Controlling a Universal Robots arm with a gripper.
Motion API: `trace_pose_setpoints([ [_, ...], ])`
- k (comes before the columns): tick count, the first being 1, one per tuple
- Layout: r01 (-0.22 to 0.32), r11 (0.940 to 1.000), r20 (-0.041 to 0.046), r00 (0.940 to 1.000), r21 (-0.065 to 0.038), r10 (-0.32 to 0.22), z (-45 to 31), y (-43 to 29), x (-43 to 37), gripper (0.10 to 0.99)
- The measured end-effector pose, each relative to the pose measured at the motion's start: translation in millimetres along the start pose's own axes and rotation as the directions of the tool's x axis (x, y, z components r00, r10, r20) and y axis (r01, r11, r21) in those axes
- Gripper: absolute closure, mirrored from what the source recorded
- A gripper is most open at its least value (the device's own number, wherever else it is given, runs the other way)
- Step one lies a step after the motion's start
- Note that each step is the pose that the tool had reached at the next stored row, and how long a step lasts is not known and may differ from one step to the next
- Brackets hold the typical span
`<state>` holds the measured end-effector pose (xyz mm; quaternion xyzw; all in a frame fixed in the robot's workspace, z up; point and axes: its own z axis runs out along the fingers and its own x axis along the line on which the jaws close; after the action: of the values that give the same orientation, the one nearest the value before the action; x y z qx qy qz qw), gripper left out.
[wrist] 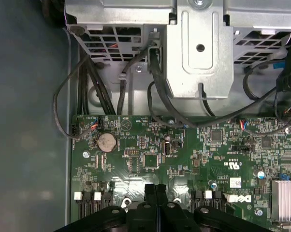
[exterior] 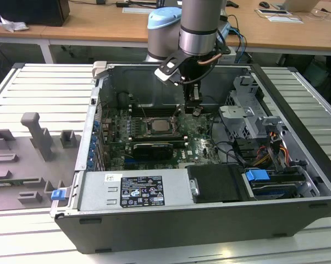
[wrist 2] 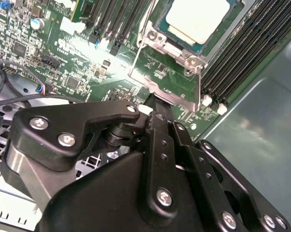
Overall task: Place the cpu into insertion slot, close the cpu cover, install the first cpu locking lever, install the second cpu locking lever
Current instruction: 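Close the cpu cover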
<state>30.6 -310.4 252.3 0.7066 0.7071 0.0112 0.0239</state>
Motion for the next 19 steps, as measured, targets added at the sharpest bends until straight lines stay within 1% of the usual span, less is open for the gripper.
trace_pose_setpoints([
  [6, 0.000, 1.0000, 0.0001, 1.0000, 0.000, 0.000, 0.4, -6.9, 0.0, 0.980],
  [9, 0.000, 1.0000, 0.0000, 1.0000, 0.000, 0.000, 1.2, -12.9, 0.0, 0.980],
  [15, 0.000, 1.0000, 0.0000, 1.0000, 0.000, 0.000, 1.9, -18.9, 0.1, 0.980],
  [17, 0.000, 1.0000, 0.0000, 1.0000, 0.000, 0.000, 2.1, -23.1, 0.1, 0.980],
  [18, 0.000, 1.0000, 0.0000, 1.0000, -0.001, 0.000, 2.3, -26.7, 0.1, 0.980],
  [19, 0.000, 1.0000, 0.0000, 1.0000, -0.002, 0.000, 3.1, -32.1, 0.2, 0.980],
])
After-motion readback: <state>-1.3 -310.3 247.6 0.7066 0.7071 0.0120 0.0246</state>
